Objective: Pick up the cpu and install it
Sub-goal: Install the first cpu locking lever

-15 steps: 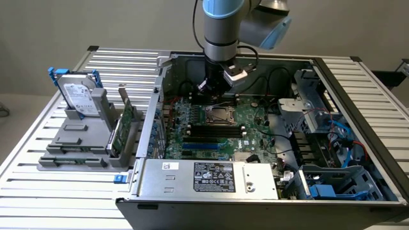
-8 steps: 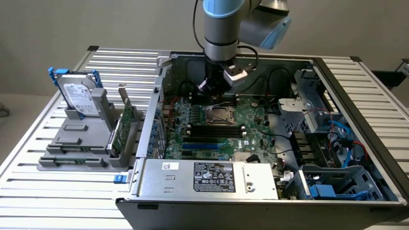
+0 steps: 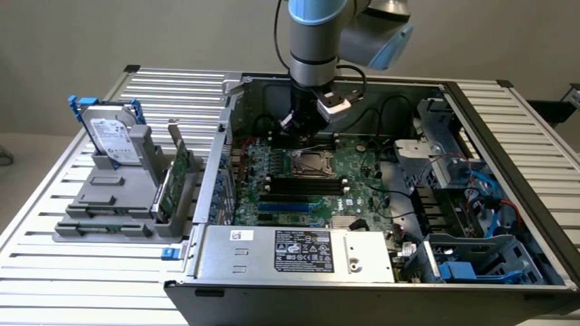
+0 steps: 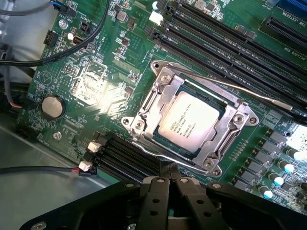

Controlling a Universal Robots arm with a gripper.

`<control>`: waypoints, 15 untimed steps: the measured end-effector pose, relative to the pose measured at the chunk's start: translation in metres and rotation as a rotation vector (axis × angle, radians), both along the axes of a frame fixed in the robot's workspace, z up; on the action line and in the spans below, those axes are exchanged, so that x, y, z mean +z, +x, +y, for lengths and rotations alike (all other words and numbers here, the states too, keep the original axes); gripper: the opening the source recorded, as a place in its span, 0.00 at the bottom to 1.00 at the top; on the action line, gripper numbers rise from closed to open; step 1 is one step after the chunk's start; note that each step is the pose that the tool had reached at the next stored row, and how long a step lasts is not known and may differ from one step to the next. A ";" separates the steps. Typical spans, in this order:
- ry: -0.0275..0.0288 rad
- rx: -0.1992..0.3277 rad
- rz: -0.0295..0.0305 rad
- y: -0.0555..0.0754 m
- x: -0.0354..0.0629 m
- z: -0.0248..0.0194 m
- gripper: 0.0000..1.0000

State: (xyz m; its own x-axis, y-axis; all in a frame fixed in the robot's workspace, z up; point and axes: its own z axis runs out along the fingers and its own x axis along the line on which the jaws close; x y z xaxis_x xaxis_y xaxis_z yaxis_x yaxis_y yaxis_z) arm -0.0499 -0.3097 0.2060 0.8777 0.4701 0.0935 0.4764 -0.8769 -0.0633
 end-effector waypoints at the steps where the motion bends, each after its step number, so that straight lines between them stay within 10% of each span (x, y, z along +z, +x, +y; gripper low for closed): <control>1: -0.0009 0.000 0.0006 0.000 0.0000 0.0000 0.11; 11: -0.0018 -0.007 0.0024 0.000 0.0032 0.0017 0.11; 15: 0.0189 -0.008 0.0023 -0.001 0.0141 0.0017 0.11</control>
State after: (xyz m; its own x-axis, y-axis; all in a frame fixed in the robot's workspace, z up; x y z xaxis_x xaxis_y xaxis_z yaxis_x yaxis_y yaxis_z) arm -0.0505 -0.3080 0.2201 0.8814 0.4616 0.1002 0.4696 -0.8792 -0.0810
